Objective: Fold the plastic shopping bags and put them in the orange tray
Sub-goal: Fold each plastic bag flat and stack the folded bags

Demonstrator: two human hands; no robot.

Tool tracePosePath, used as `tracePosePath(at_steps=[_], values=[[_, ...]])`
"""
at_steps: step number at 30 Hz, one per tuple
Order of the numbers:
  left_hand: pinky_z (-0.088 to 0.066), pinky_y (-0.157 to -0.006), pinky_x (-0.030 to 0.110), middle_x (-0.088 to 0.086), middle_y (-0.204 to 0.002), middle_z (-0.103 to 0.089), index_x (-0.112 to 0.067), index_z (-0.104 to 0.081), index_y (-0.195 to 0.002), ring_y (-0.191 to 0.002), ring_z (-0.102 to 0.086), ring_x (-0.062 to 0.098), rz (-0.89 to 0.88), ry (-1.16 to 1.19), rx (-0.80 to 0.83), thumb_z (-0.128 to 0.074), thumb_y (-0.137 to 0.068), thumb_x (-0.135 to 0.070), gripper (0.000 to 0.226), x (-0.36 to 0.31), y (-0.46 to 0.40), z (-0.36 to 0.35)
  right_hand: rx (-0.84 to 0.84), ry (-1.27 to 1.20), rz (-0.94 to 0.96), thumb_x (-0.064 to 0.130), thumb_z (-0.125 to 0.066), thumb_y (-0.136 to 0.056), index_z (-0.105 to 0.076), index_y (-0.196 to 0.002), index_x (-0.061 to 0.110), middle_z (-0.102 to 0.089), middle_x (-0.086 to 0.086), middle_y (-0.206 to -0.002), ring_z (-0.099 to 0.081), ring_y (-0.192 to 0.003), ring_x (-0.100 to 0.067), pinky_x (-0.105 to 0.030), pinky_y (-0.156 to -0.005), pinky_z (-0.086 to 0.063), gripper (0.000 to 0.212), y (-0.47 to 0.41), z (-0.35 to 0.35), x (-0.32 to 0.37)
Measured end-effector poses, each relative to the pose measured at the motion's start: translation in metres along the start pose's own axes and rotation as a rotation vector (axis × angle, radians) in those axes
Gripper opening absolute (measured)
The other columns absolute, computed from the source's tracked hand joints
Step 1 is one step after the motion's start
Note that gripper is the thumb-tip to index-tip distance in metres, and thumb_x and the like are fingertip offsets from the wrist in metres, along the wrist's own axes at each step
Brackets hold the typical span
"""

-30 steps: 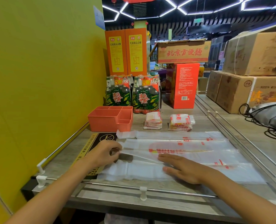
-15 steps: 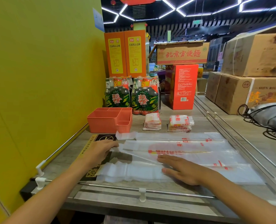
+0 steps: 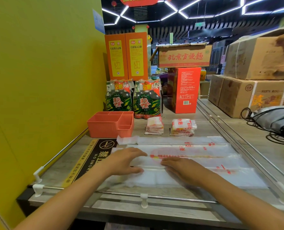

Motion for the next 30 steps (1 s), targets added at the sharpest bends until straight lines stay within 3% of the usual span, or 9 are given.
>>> tracePosePath(at_steps=[4, 6, 8, 15, 17, 22, 26, 28, 30], values=[[-0.038, -0.096, 0.022, -0.016, -0.141, -0.054, -0.036, -0.050, -0.142, -0.128, -0.047, 0.005, -0.039, 0.001, -0.036, -0.057, -0.099, -0.043, 0.045, -0.018, -0.016, -0.006, -0.041, -0.040, -0.009, 0.032, -0.044, -0.107, -0.049, -0.144, 0.035, -0.057, 0.005, -0.142, -0.057, -0.126, -0.020, -0.031, -0.106, -0.045, 0.037, -0.002, 0.012, 0.005], [-0.045, -0.083, 0.025, -0.015, -0.109, -0.066, -0.031, -0.063, -0.124, -0.100, -0.059, 0.009, -0.063, 0.002, -0.080, -0.056, -0.100, -0.027, 0.025, -0.019, -0.020, -0.006, -0.060, 0.011, -0.018, 0.041, -0.044, -0.107, -0.048, -0.142, 0.039, -0.061, 0.008, -0.138, -0.061, -0.117, -0.017, -0.026, -0.096, -0.047, 0.036, -0.003, 0.012, 0.001], [-0.045, -0.071, 0.031, -0.014, -0.083, -0.060, -0.028, -0.064, -0.105, -0.078, -0.054, 0.009, -0.051, -0.013, -0.086, -0.057, -0.097, -0.019, 0.013, -0.013, -0.019, -0.006, -0.067, 0.035, -0.025, 0.043, -0.047, -0.105, -0.048, -0.140, 0.041, -0.063, 0.010, -0.135, -0.063, -0.112, -0.014, -0.024, -0.091, -0.048, 0.035, -0.001, 0.012, -0.004], [-0.053, -0.076, 0.033, -0.012, -0.104, -0.071, -0.034, -0.065, -0.120, -0.093, -0.063, 0.006, -0.039, 0.023, -0.070, -0.057, -0.091, -0.006, 0.040, 0.011, -0.001, -0.008, -0.053, 0.101, -0.082, 0.030, -0.060, -0.100, -0.055, -0.138, 0.042, -0.063, 0.011, -0.137, -0.065, -0.115, -0.013, -0.029, -0.101, -0.050, 0.040, 0.021, 0.030, -0.025], [-0.054, -0.079, 0.032, -0.016, -0.109, -0.070, -0.037, -0.064, -0.120, -0.097, -0.063, 0.004, -0.029, 0.017, -0.074, -0.060, -0.093, -0.010, 0.039, 0.020, 0.005, -0.006, -0.044, 0.113, -0.084, 0.029, -0.061, -0.100, -0.056, -0.137, 0.043, -0.064, 0.014, -0.134, -0.067, -0.107, -0.007, -0.025, -0.097, -0.052, 0.040, 0.031, 0.038, -0.035], [-0.053, -0.085, 0.026, -0.016, -0.118, -0.069, -0.030, -0.065, -0.128, -0.104, -0.064, 0.003, 0.001, 0.034, -0.121, -0.062, -0.097, -0.018, 0.033, 0.035, 0.015, 0.010, -0.061, 0.093, -0.107, 0.032, -0.055, -0.103, -0.059, -0.134, 0.037, -0.064, 0.015, -0.133, -0.064, -0.114, -0.004, -0.020, -0.095, -0.050, 0.033, 0.045, 0.060, -0.057], [-0.052, -0.090, 0.021, -0.012, -0.121, -0.068, -0.027, -0.065, -0.129, -0.103, -0.060, -0.006, 0.122, 0.120, -0.118, -0.066, -0.096, -0.022, 0.034, 0.060, 0.014, 0.019, -0.076, 0.041, -0.165, 0.026, -0.058, -0.101, -0.064, -0.128, 0.031, -0.070, 0.014, -0.119, -0.065, -0.101, -0.001, -0.011, -0.083, -0.047, 0.028, 0.045, 0.071, -0.078], [-0.049, -0.082, 0.011, -0.014, -0.118, -0.067, -0.027, -0.065, -0.128, -0.096, -0.056, -0.013, 0.181, 0.145, -0.092, -0.068, -0.095, -0.020, 0.034, 0.071, 0.011, 0.023, -0.081, -0.026, -0.193, 0.023, -0.059, -0.101, -0.064, -0.124, 0.030, -0.072, 0.015, -0.107, -0.067, -0.089, 0.003, -0.014, -0.082, -0.053, 0.025, 0.041, 0.075, -0.088], [-0.050, -0.081, 0.012, -0.016, -0.112, -0.067, -0.029, -0.067, -0.125, -0.095, -0.058, -0.011, 0.213, 0.196, -0.101, -0.070, -0.094, -0.019, 0.033, 0.076, 0.007, 0.028, -0.092, -0.073, -0.218, 0.021, -0.060, -0.100, -0.065, -0.122, 0.028, -0.071, 0.016, -0.100, -0.068, -0.082, 0.003, -0.021, -0.081, -0.058, 0.024, 0.036, 0.079, -0.098]])
Point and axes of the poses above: each hand's wrist, its own y-axis away from the middle knuckle, its own z-axis out of the back of the hand, x = y × z, the point moved 4 cm from there along -y, towards the middle knuckle
